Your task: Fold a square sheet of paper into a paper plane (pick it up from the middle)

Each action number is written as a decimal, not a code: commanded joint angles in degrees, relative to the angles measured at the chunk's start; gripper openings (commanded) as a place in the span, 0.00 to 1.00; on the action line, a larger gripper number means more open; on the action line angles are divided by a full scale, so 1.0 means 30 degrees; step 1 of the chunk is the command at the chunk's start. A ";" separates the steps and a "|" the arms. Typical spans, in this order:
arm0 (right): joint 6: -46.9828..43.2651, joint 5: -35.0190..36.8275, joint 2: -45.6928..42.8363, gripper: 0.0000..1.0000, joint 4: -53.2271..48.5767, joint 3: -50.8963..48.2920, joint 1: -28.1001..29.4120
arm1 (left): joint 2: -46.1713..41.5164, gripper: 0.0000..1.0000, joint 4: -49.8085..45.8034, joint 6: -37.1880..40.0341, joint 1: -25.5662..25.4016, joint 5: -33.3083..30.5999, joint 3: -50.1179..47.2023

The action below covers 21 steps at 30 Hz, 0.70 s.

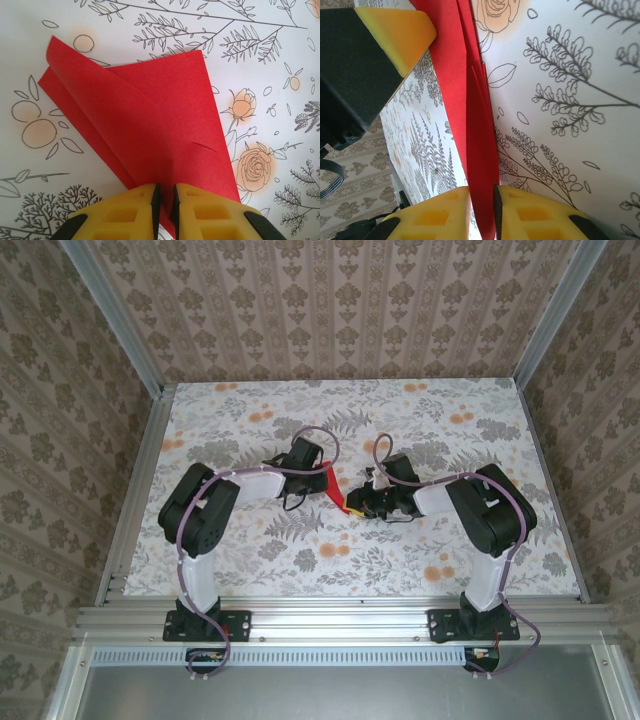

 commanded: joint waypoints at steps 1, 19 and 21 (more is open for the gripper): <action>-0.0584 -0.0206 -0.0568 0.23 -0.1120 0.0360 0.0145 | 0.0257 0.19 -0.1101 0.0115 -0.0099 -0.0203 -0.0939; -0.2631 0.3171 -0.1361 0.35 -0.3945 0.2136 0.0878 | 0.0161 0.19 -0.0507 -0.0124 -0.0099 0.0056 -0.1394; -0.2999 0.3840 -0.1785 0.36 -0.4484 0.2288 0.0908 | 0.0133 0.19 -0.0491 -0.0124 -0.0099 0.0054 -0.1383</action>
